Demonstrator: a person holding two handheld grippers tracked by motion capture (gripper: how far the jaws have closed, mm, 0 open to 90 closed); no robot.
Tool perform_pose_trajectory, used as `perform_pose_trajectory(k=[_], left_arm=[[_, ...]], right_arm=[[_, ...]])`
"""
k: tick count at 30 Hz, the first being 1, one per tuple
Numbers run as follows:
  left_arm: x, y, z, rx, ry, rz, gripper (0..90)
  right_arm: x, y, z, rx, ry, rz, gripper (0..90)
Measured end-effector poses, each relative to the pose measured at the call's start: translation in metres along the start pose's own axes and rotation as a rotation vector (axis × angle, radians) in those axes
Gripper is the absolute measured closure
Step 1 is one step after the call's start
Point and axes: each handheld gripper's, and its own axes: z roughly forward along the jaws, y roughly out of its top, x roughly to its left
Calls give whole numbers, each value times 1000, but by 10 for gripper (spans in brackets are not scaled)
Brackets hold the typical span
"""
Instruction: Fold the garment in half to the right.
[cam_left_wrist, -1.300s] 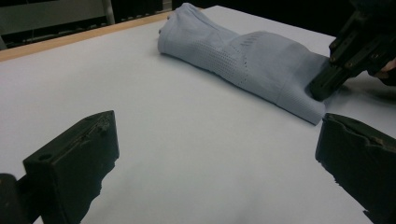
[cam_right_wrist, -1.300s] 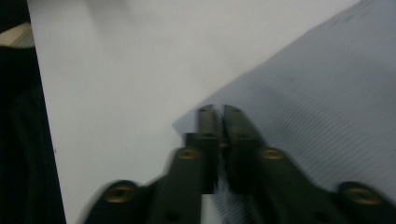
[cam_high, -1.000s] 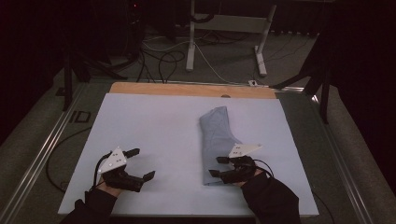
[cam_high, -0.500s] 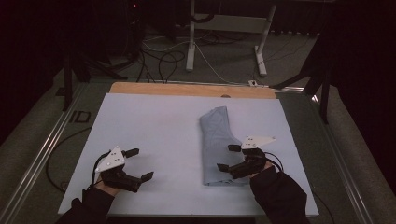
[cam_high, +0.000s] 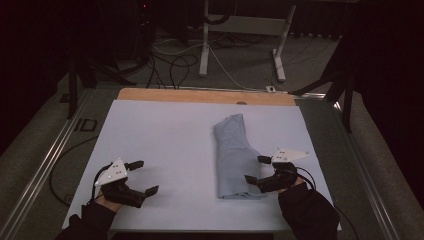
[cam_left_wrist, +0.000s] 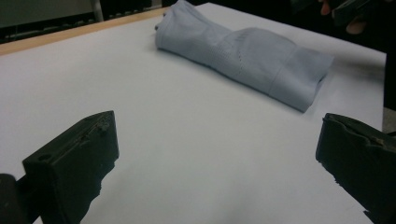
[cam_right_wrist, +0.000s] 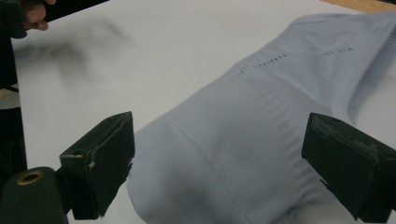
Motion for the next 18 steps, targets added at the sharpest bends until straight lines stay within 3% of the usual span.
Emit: perform_pose_trajectory(k=[18], left_arm=[[13,-25,-21,8,70,-38,0]], right_arm=[[-7,-49,-20,-6,-106,67,92]])
